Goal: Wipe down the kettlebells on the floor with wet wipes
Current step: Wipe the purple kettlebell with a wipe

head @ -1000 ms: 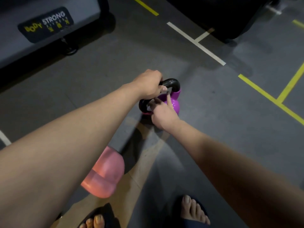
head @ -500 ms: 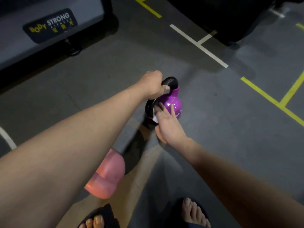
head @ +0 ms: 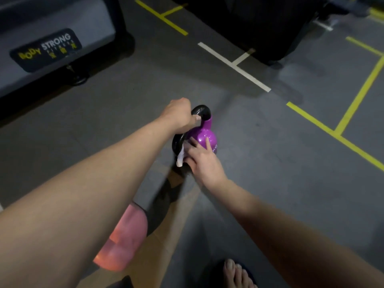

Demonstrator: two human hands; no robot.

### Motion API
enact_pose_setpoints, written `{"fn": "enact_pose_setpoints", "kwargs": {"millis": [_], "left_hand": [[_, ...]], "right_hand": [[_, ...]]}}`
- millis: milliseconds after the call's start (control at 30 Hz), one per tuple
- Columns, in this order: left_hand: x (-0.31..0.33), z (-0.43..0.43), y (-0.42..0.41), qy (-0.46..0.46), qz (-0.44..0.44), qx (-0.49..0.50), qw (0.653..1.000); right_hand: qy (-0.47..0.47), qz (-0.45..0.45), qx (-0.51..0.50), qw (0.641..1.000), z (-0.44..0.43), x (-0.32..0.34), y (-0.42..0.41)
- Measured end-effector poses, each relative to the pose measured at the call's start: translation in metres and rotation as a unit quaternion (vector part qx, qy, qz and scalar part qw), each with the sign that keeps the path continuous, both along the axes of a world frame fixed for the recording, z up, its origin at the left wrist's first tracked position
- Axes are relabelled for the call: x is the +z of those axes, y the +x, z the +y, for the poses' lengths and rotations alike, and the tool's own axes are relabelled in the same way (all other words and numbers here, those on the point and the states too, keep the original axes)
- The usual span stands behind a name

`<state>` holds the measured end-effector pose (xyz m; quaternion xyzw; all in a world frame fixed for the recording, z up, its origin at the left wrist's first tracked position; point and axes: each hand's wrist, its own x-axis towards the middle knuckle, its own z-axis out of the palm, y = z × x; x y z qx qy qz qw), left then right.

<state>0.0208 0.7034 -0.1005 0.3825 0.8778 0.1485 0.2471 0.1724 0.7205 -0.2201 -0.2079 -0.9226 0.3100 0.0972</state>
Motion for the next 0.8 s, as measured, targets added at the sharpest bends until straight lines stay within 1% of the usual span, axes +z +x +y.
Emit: {"fn": "enact_pose_setpoints", "kwargs": {"millis": [67,167,233,400,467,500,533,600,667,733,800], "left_hand": [[0.003,0.001,0.002,-0.003,0.001,0.008,1.000],[0.004,0.002,0.002,-0.009,0.000,0.019,1.000],[0.004,0.002,0.001,-0.007,0.005,0.024,1.000],[0.002,-0.003,0.002,-0.007,-0.018,0.038,0.999],[0.003,-0.004,0.003,0.000,-0.025,0.044,0.999],[0.003,-0.004,0.004,0.003,-0.028,0.046,0.999],[0.004,-0.004,0.006,0.004,-0.030,0.047,0.998],[0.006,-0.003,0.011,0.003,-0.026,0.047,0.999],[0.009,-0.001,0.018,0.006,-0.027,0.054,0.998],[0.009,0.002,0.023,0.016,-0.034,0.064,0.997],[0.007,0.005,0.026,0.025,-0.038,0.068,0.997]], "right_hand": [[0.045,-0.042,0.026,0.998,0.013,0.010,-0.007],[0.096,-0.059,0.070,0.991,0.020,0.014,-0.019],[0.094,-0.076,0.088,0.989,0.022,0.016,-0.024],[0.079,-0.147,0.124,0.978,0.028,0.029,-0.033],[0.090,-0.170,0.132,0.972,0.032,0.033,-0.037],[0.102,-0.168,0.128,0.972,0.032,0.032,-0.036],[0.112,-0.154,0.117,0.975,0.029,0.029,-0.034],[0.110,-0.088,0.067,0.988,0.017,0.016,-0.025],[0.087,-0.007,-0.023,0.996,-0.002,0.001,-0.014],[0.025,0.066,-0.123,0.990,-0.016,-0.006,-0.006],[-0.073,0.109,-0.191,0.973,-0.025,-0.001,-0.001]]}}
